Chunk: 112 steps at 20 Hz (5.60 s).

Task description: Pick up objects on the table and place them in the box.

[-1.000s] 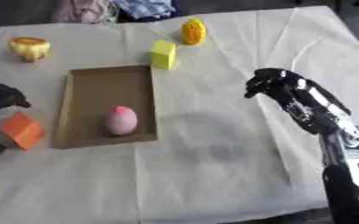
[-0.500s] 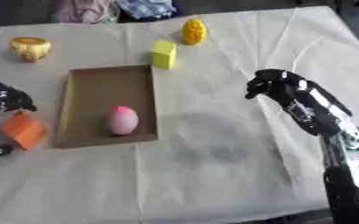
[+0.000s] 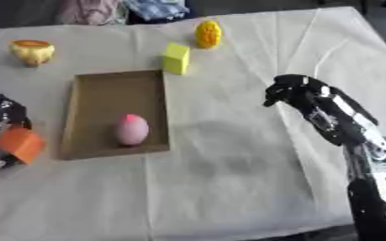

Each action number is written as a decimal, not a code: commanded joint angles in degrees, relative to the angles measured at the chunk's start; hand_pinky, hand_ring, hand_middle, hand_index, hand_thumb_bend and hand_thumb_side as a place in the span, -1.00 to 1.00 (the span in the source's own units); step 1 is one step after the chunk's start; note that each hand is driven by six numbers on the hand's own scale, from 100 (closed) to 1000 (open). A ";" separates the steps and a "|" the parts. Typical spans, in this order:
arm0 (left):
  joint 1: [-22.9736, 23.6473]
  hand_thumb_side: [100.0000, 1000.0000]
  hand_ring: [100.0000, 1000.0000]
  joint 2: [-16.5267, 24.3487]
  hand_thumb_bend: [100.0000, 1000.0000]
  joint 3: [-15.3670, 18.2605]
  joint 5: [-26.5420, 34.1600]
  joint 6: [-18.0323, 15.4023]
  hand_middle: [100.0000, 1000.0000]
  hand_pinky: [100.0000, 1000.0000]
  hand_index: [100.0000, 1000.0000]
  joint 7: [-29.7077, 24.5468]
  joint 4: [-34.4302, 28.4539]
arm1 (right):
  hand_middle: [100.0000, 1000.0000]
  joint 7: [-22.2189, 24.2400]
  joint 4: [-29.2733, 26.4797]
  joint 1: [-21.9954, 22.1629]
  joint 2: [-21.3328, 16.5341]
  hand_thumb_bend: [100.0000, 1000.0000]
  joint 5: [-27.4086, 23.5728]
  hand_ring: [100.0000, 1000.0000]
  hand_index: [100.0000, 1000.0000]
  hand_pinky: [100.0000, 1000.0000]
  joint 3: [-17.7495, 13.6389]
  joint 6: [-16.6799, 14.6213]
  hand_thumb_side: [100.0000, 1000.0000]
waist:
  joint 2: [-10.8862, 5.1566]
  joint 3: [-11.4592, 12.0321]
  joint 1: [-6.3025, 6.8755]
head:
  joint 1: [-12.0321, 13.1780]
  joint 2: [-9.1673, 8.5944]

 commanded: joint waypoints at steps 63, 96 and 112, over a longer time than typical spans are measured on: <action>-6.25 -0.77 0.44 5.03 -0.52 11.10 8.36 21.64 0.49 0.53 0.71 9.10 6.81 | 0.42 2.22 -0.35 -1.56 0.38 -1.00 -0.38 0.36 0.71 0.75 0.98 0.27 0.15 | -0.07 -3.38 0.59 | 2.37 0.26; -5.17 -0.30 0.39 6.81 -0.79 15.25 12.21 26.63 0.46 0.47 0.70 11.20 28.64 | 0.42 4.49 -0.49 -8.14 4.54 -1.00 -0.08 0.36 0.71 0.75 6.31 -0.23 0.16 | 5.25 -18.17 1.37 | 26.36 -8.74; -4.28 -0.91 -0.50 6.75 -0.92 16.22 10.08 25.11 -0.56 -0.19 -0.11 19.58 24.38 | 0.42 4.49 -0.53 -7.18 5.08 -1.00 0.30 0.36 0.71 0.75 6.24 0.34 0.14 | 3.53 -16.51 1.17 | 26.66 -8.59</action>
